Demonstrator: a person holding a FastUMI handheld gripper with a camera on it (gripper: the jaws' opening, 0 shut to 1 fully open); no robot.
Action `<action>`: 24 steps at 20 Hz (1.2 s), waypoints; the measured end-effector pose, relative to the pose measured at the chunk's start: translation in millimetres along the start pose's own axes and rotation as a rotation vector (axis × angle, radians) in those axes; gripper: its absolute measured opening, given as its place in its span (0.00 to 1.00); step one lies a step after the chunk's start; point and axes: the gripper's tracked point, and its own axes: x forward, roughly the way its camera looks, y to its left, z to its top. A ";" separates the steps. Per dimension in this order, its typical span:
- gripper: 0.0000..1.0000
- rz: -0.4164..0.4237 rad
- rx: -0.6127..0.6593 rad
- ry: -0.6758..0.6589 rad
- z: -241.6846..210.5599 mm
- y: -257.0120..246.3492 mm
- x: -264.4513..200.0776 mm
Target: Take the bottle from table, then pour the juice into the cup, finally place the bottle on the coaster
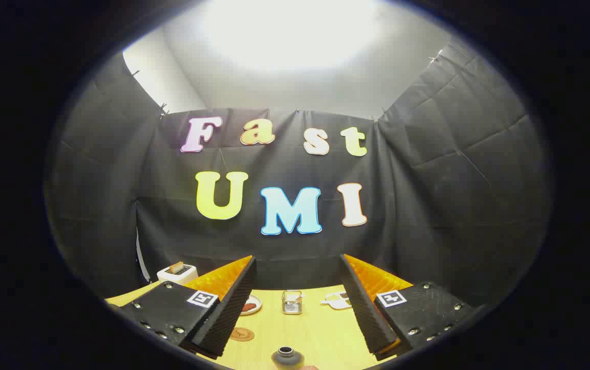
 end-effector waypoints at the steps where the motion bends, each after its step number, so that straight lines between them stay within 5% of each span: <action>1: 0.97 0.004 -0.003 -0.002 -0.3 1.1 0.3; 24: 0.97 0.079 0.029 0.015 -32.8 8.8 4.1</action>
